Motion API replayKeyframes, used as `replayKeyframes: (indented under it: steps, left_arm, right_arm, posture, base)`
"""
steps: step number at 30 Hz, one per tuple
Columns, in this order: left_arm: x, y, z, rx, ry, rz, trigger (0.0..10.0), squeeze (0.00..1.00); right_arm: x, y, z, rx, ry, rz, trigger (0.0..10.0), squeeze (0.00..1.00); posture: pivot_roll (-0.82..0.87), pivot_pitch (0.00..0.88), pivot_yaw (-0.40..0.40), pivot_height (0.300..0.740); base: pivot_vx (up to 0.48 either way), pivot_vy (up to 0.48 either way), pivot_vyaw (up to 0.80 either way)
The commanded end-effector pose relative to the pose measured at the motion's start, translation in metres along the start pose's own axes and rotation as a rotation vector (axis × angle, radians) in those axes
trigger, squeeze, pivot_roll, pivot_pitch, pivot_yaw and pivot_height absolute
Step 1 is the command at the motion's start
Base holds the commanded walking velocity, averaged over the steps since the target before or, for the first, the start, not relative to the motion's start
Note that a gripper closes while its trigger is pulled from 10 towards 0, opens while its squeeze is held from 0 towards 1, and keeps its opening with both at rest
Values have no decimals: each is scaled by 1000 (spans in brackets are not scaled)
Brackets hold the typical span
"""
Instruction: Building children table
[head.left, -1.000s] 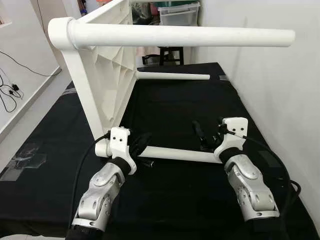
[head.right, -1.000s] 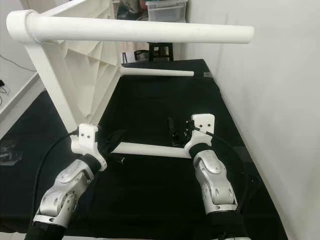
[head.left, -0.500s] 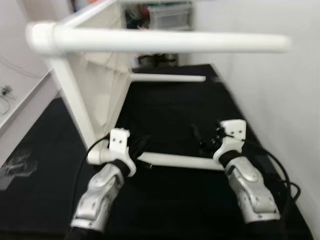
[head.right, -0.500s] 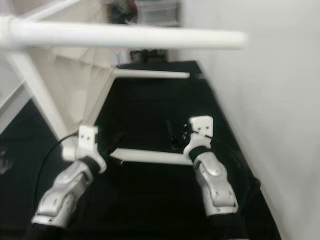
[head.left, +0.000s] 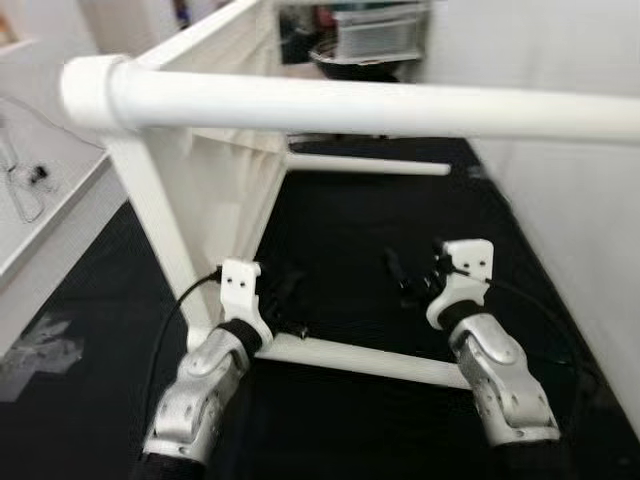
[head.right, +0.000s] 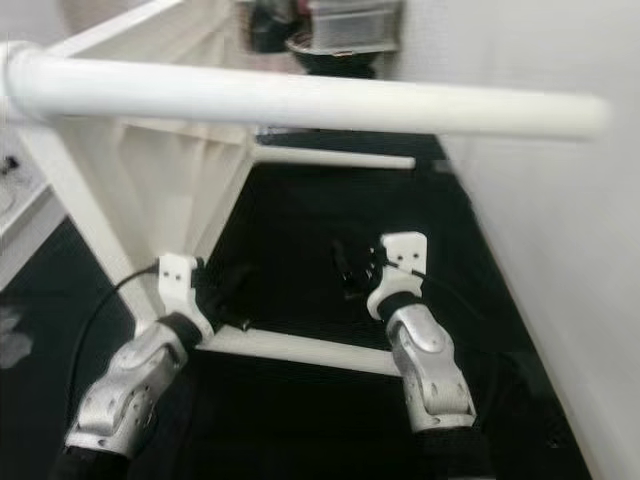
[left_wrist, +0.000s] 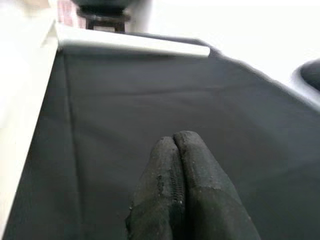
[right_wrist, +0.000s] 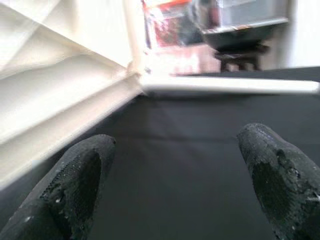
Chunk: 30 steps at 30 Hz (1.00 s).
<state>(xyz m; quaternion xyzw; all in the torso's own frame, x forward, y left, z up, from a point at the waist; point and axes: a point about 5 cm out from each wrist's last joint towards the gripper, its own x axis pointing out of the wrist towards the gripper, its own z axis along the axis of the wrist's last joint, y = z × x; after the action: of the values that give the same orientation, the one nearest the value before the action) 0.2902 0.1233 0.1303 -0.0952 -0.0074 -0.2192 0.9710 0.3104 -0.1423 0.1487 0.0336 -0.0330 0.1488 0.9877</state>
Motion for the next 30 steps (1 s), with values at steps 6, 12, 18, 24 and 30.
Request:
replayKeyframes:
  steps: [6, 12, 18, 24, 30]
  left_arm:
    - [4, -15, -5, 57, 27, -33, 10000, 0]
    - [-1, -29, -14, 88, 64, -82, 10000, 0]
    - [-3, -33, -16, 130, 84, -83, 10000, 0]
    - [-7, -42, -24, 158, 130, -109, 10000, 0]
    - [-10, -48, -26, 194, 138, -126, 10000, 0]
  right_arm:
    - [-8, -16, -5, -19, 29, -53, 10000, 0]
    - [-8, -17, -5, -20, 29, -57, 10000, 0]
    - [-8, -17, -5, -22, 32, -59, 10000, 0]
    - [-8, -21, -5, -30, 41, -73, 10000, 0]
    - [-8, -23, -5, -37, 42, -84, 10000, 0]
  posture:
    - [-68, 0, 42, 740]
    - [-64, 2, 42, 740]
    - [-64, 1, 45, 740]
    - [-61, 2, 49, 740]
    - [-63, 0, 49, 740]
  base:
    - [40, 0, 0]
    - [0, 0, 0]
    - [0, 0, 0]
    - [0, 0, 0]
    - [0, 0, 0]
